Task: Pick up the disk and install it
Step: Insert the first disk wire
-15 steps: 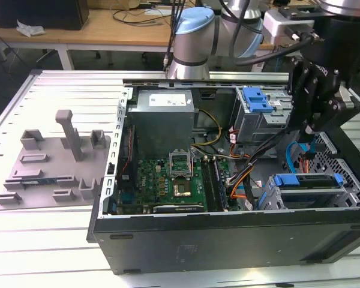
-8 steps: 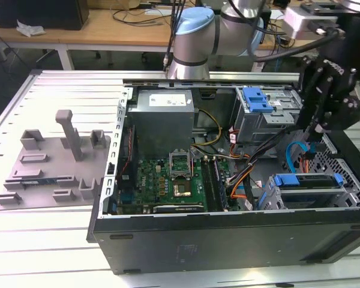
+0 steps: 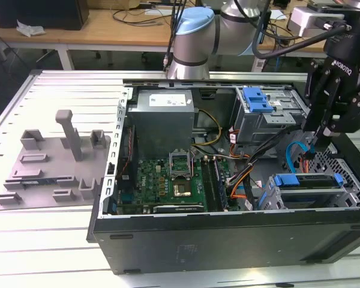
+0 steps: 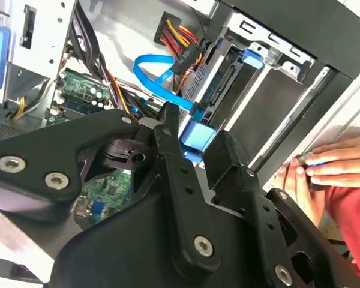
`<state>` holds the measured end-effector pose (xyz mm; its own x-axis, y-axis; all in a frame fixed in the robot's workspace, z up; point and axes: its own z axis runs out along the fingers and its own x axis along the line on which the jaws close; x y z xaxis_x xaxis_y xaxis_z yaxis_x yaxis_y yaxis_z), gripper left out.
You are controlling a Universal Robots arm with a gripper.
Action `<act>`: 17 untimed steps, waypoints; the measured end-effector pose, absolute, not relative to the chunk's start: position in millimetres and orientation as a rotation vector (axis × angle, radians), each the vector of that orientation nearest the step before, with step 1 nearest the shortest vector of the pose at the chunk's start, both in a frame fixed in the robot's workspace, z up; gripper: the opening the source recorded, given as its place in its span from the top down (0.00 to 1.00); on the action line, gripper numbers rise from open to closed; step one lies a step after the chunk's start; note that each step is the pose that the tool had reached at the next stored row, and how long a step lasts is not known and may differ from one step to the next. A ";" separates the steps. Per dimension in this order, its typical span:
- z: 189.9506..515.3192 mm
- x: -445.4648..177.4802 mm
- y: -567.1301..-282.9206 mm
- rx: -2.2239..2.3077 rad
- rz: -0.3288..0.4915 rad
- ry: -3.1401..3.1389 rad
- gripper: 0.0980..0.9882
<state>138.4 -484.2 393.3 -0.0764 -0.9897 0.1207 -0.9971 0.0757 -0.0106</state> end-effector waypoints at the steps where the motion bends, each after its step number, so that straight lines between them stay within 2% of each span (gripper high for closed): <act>1: 393.2 138.8 -483.7 2.072 0.143 -2.253 0.61; 7: 393.0 142.9 -472.1 2.065 0.194 -2.257 0.61; 17: 388.8 177.9 -459.5 2.030 0.217 -2.276 0.61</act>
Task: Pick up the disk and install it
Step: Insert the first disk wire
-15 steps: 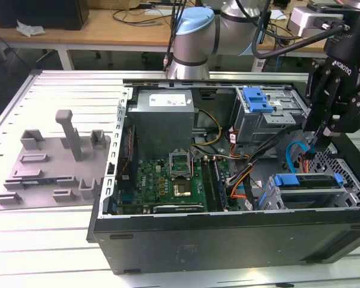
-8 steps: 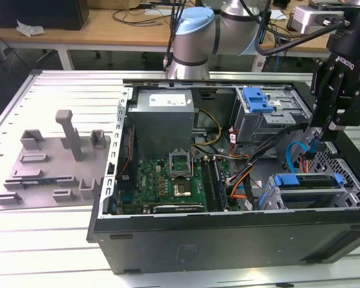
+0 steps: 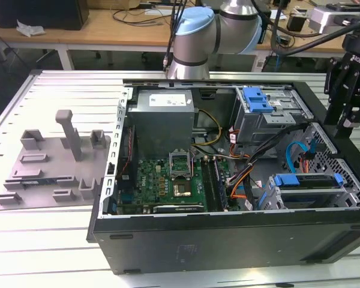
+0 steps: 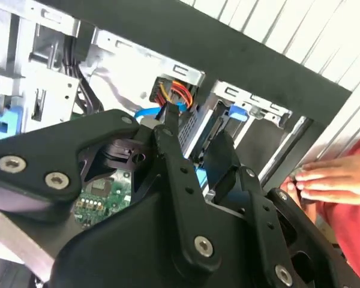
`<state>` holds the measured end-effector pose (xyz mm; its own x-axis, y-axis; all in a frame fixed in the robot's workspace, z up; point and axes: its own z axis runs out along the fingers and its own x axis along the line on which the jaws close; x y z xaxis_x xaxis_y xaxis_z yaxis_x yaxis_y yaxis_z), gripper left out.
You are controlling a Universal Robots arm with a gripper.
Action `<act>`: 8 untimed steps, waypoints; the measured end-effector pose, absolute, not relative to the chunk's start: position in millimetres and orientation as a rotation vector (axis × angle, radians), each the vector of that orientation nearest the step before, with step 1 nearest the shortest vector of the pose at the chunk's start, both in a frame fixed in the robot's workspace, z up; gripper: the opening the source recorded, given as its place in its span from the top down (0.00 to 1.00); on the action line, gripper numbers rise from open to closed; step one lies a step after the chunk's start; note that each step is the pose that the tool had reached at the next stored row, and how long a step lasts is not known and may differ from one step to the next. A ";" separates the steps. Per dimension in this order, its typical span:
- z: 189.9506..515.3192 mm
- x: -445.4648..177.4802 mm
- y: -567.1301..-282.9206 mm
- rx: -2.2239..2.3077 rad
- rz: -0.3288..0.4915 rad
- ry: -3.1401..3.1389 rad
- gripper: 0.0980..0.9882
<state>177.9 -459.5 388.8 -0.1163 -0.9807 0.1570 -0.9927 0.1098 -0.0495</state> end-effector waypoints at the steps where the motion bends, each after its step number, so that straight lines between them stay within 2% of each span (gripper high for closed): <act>1: 388.4 177.9 -459.6 2.018 0.222 -2.281 0.61; 5: 384.8 177.9 -459.6 1.930 0.266 -2.308 0.61; 8: 379.7 177.7 -458.9 1.874 0.262 -2.346 0.61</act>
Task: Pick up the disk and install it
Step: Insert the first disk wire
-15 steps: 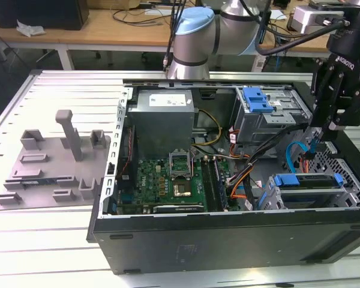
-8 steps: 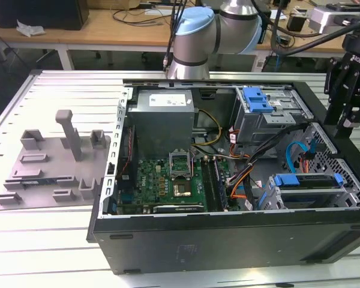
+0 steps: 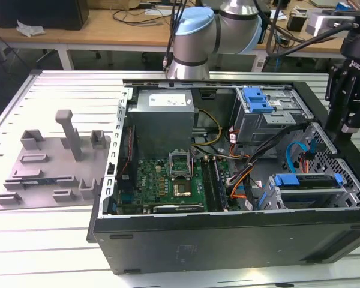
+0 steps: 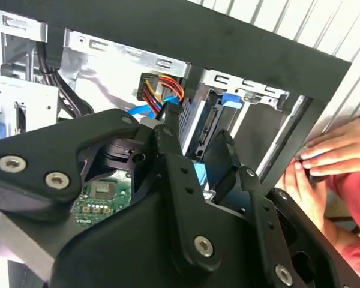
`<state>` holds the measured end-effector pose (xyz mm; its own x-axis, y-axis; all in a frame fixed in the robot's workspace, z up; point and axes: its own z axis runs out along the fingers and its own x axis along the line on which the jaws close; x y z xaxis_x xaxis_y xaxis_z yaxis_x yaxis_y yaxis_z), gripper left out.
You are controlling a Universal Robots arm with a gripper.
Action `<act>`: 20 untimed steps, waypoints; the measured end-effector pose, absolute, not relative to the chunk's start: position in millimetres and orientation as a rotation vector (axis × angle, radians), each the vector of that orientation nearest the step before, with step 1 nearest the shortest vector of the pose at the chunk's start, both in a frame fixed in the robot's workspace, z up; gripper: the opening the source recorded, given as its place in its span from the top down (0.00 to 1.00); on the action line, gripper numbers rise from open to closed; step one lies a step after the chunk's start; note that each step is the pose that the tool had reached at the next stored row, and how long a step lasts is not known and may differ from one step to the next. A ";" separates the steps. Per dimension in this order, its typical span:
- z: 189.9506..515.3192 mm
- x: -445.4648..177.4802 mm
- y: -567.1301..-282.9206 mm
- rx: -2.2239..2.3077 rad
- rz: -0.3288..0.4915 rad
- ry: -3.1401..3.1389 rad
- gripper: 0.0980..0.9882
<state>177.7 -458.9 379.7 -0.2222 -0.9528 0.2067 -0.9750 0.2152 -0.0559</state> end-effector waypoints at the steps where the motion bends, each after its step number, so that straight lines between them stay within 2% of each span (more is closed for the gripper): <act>1: 378.5 177.6 -456.9 1.867 0.255 -2.345 0.61; 6: 373.7 178.1 -449.0 1.852 0.226 -2.321 0.61; 20: 357.8 179.0 -447.0 1.834 0.246 -2.318 0.62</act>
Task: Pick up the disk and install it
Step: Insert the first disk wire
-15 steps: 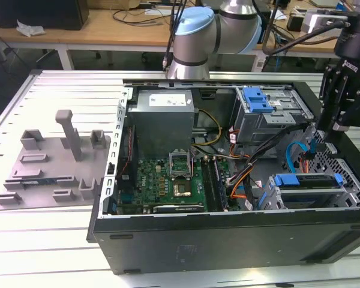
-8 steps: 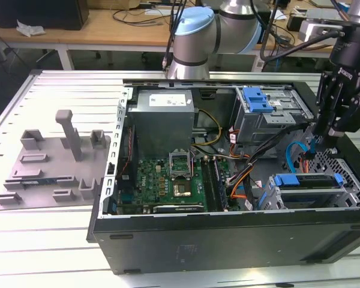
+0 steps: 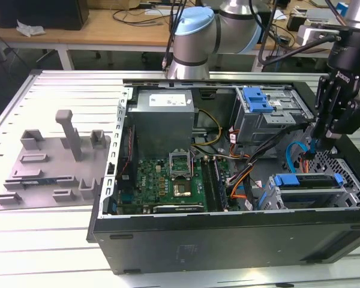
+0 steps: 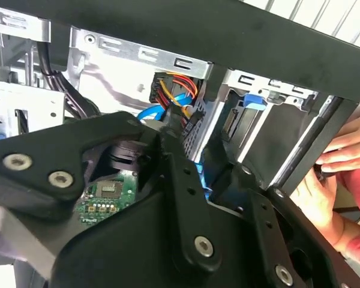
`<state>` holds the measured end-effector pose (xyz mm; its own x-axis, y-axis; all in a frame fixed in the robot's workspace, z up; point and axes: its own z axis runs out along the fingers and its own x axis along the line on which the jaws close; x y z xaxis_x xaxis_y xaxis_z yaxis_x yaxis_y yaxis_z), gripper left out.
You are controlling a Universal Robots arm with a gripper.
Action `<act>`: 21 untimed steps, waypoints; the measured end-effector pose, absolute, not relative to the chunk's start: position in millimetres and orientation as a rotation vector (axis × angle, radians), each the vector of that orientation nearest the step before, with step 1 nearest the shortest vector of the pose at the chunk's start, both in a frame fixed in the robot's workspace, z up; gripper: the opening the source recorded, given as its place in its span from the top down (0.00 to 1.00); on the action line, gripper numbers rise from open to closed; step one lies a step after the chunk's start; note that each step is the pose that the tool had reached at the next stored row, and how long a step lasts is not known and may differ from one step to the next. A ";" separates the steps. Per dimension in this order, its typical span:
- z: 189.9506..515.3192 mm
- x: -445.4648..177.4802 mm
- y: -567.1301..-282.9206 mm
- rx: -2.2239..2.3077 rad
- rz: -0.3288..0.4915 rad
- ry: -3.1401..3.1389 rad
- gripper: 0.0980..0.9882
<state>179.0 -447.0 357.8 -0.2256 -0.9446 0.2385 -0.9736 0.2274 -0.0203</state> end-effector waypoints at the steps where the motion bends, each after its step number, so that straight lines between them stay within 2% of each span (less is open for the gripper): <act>1: 356.7 179.0 -446.3 1.834 0.246 -2.318 0.70; 6: 352.1 179.0 -443.2 1.833 0.247 -2.317 0.70; 10: 350.3 179.0 -427.7 1.810 0.303 -2.289 0.70; 15: 348.7 179.5 -427.8 1.793 0.341 -2.269 0.70; 21: 345.8 179.6 -426.4 1.789 0.350 -2.265 0.70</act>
